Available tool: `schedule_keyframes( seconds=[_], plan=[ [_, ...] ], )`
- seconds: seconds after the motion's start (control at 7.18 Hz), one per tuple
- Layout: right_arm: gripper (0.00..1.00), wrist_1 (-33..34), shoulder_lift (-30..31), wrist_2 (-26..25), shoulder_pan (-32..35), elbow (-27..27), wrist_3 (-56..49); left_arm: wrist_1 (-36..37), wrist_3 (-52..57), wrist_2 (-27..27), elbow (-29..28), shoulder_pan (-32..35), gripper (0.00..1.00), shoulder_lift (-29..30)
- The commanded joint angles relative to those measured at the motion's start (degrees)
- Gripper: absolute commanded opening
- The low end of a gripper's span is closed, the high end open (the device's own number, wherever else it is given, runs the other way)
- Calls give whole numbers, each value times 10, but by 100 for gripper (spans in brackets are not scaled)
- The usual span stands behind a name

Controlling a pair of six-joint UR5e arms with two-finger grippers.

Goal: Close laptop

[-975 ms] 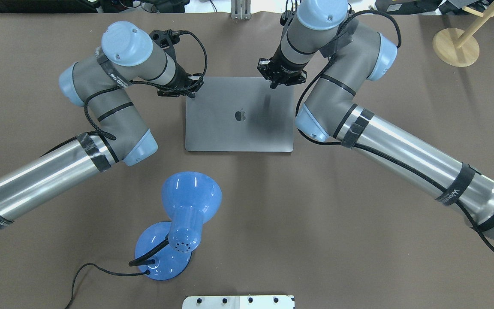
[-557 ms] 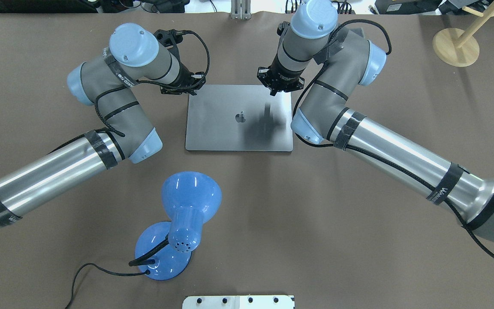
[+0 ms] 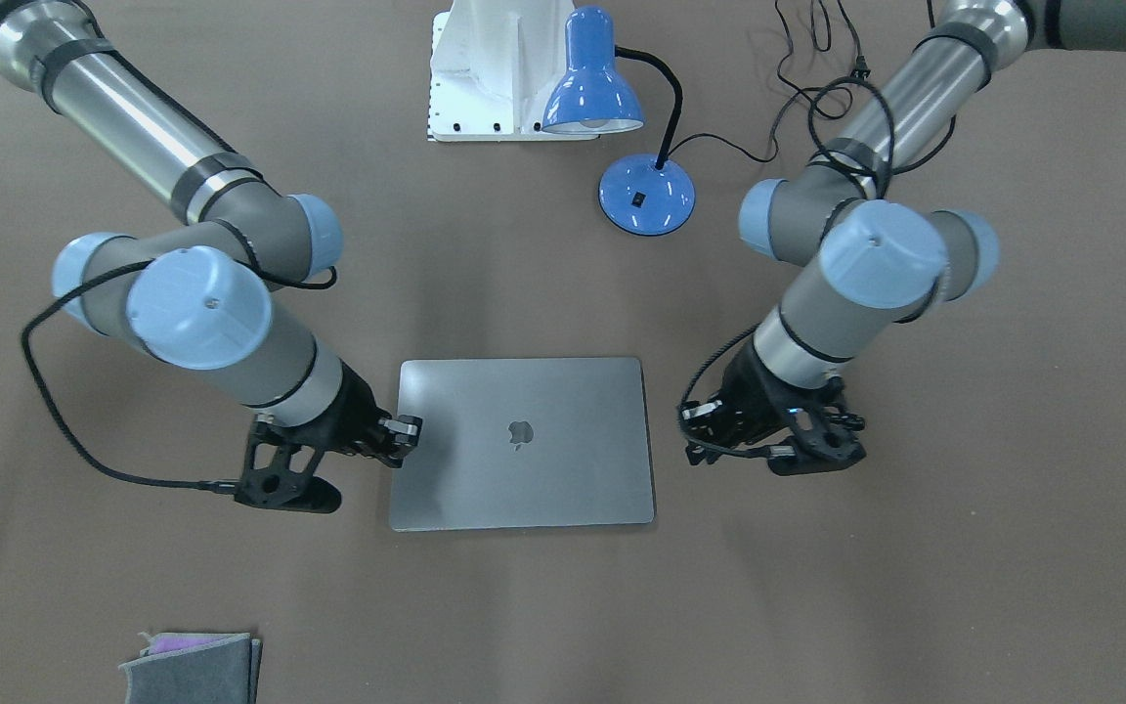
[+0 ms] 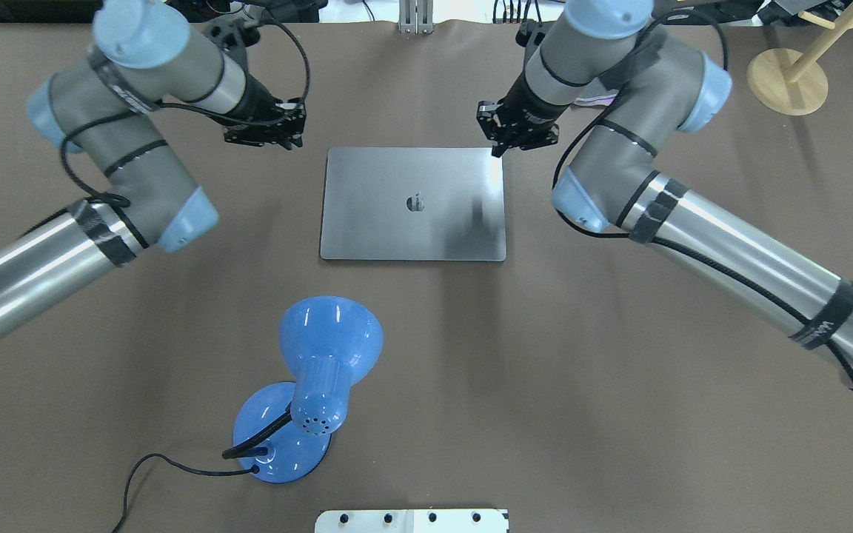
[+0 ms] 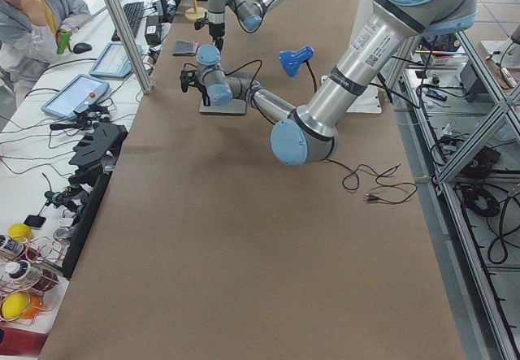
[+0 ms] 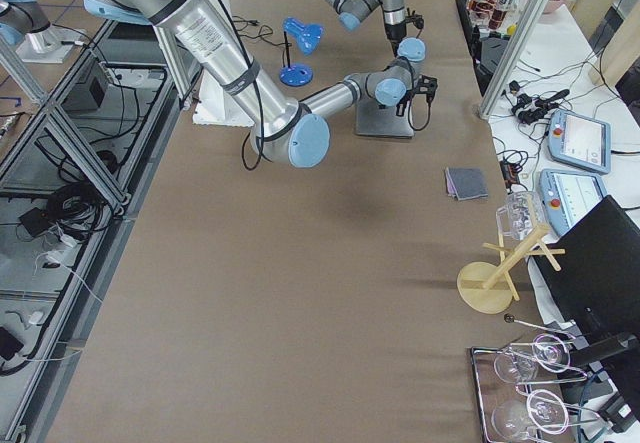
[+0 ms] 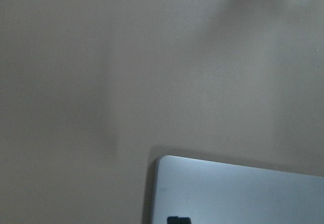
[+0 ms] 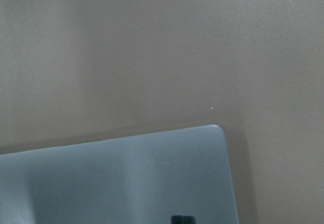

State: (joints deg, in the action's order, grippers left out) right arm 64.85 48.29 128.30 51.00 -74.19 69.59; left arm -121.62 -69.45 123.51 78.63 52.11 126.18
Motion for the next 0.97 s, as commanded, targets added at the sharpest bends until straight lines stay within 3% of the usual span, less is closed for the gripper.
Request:
schedule_keyframes(
  seconds=[0.0,0.14,0.28,0.56,0.84],
  plan=[
    [100,4,115,54,87,-101,-97,124,178,56,157,74,97,-127],
    [100,8,158,87,127,-122,-142,205,268,59,214,104,97,-165],
    [100,11,200,106,160,-140,-197,237,364,59,245,135,97,-215],
    [100,12,294,110,221,-158,-349,239,603,101,230,251,97,-309],
    [100,23,386,109,271,-158,-489,233,647,104,228,285,97,-382]
  ],
)
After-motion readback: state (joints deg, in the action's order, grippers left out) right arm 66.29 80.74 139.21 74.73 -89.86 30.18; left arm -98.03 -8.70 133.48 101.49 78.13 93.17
